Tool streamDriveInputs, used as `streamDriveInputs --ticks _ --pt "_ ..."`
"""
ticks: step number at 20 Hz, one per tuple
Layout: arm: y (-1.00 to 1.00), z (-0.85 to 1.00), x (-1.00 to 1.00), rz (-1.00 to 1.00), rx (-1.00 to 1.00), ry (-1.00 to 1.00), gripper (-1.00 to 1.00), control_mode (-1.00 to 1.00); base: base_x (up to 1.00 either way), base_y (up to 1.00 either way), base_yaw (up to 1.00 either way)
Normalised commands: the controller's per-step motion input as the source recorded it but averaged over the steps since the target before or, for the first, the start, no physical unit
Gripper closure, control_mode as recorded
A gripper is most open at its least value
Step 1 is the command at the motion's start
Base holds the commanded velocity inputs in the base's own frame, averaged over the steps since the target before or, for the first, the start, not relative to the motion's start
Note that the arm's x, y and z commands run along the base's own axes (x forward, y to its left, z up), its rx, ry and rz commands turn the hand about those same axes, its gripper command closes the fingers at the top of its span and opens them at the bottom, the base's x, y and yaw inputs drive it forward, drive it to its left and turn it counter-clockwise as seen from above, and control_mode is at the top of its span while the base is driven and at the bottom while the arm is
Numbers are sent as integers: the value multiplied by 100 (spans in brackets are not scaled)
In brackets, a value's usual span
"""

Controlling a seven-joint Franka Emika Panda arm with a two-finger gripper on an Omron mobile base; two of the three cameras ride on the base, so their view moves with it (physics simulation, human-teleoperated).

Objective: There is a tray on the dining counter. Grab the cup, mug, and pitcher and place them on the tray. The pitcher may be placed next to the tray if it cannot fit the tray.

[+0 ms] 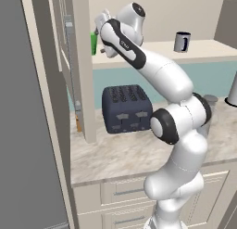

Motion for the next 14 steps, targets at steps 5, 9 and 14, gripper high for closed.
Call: streamDriveInputs --ticks 5,9,14 --pt "5 0 13 0 0 0 -100 -100 0 0 0" --pt "0 1 1 0 0 0 -100 -100 0 0 0" --pt "0 0 1 0 0 0 -100 -100 0 0 0"
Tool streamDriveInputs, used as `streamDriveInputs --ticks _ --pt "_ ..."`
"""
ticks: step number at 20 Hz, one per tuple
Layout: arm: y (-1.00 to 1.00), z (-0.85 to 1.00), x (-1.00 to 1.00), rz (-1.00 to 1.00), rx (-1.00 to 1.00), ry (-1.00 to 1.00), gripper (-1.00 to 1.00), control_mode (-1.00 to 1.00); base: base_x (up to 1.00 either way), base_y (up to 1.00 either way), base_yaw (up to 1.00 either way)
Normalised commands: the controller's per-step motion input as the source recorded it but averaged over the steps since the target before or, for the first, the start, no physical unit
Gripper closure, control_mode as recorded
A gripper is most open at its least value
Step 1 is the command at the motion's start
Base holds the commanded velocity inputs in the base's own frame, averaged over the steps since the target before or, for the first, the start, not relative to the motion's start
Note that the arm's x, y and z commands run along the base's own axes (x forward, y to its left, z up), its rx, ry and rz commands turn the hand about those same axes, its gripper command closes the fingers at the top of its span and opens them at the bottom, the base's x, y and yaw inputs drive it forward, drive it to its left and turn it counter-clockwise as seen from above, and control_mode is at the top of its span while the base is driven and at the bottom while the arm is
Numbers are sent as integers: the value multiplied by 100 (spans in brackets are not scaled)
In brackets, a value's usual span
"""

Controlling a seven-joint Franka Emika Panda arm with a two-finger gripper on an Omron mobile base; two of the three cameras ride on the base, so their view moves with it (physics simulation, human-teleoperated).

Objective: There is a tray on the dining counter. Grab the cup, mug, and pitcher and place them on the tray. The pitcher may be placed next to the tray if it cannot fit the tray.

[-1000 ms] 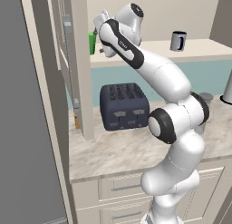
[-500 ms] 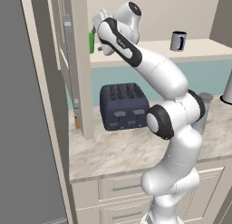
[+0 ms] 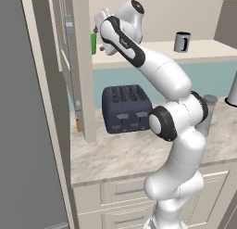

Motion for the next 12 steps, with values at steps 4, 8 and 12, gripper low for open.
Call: streamDriveInputs --ticks 4,8,12 --pt "0 3 0 0 0 0 -100 -100 0 0 0" --pt "0 1 0 0 0 0 -100 -100 0 0 0" --pt "0 0 5 0 0 0 -100 -100 0 0 0"
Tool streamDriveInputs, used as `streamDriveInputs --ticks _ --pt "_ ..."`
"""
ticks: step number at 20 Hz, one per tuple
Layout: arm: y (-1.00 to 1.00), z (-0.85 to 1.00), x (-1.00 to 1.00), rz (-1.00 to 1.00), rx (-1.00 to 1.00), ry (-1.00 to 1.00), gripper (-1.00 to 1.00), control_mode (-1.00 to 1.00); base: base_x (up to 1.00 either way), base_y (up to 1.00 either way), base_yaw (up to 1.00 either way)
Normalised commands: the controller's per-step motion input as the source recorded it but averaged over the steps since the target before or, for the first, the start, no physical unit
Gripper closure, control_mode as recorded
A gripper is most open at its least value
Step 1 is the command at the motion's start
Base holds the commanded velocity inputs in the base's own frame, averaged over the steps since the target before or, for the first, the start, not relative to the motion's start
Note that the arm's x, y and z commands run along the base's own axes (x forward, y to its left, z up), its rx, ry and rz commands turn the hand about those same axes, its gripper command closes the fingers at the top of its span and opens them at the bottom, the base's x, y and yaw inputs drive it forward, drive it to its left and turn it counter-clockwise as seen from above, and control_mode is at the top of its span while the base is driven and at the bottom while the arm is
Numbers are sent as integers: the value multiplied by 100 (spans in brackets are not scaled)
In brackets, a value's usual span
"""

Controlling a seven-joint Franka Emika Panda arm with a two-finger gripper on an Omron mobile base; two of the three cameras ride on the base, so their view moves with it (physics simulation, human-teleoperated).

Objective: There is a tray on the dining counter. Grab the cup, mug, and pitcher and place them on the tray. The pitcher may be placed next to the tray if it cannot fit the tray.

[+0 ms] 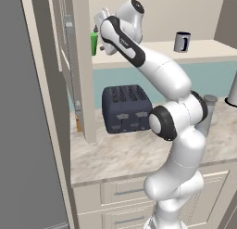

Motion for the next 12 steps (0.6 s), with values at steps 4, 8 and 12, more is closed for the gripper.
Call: streamDriveInputs --ticks 4,8,12 --pt "1 0 11 0 0 0 -100 -100 0 0 0" --pt "6 0 6 0 0 2 -100 -100 0 0 0" --pt "8 0 3 1 0 4 -100 -100 0 0 0"
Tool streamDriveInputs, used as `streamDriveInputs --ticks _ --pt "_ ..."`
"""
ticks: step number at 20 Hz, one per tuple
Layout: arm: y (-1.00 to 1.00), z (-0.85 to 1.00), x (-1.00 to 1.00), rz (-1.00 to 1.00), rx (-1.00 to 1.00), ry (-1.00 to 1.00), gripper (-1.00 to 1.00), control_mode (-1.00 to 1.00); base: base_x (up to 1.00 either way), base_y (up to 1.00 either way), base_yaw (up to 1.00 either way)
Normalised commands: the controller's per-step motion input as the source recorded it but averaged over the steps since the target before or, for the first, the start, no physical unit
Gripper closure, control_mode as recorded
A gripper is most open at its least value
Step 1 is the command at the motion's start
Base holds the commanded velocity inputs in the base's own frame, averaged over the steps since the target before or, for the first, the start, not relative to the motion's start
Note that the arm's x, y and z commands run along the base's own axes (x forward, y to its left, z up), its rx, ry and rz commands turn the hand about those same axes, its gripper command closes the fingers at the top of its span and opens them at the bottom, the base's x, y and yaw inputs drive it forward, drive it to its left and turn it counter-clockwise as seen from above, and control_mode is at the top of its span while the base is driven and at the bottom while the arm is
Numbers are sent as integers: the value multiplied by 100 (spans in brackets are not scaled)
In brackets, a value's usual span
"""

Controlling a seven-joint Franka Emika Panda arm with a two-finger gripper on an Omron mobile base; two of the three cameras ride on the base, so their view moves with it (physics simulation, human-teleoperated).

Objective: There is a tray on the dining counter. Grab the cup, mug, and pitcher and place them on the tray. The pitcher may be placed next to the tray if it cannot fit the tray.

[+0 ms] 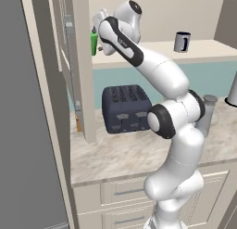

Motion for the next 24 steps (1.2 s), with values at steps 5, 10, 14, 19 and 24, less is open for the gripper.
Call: streamDriveInputs --ticks 5,10,14,19,24 --pt "4 0 0 2 0 4 -100 -100 0 0 0" --pt "6 0 10 1 0 5 -100 -100 0 0 0" --pt "2 0 23 0 0 2 -100 -100 0 0 0" --pt "3 0 18 0 0 3 -100 -100 0 0 0" --pt "0 0 2 0 0 10 -100 -100 0 0 0"
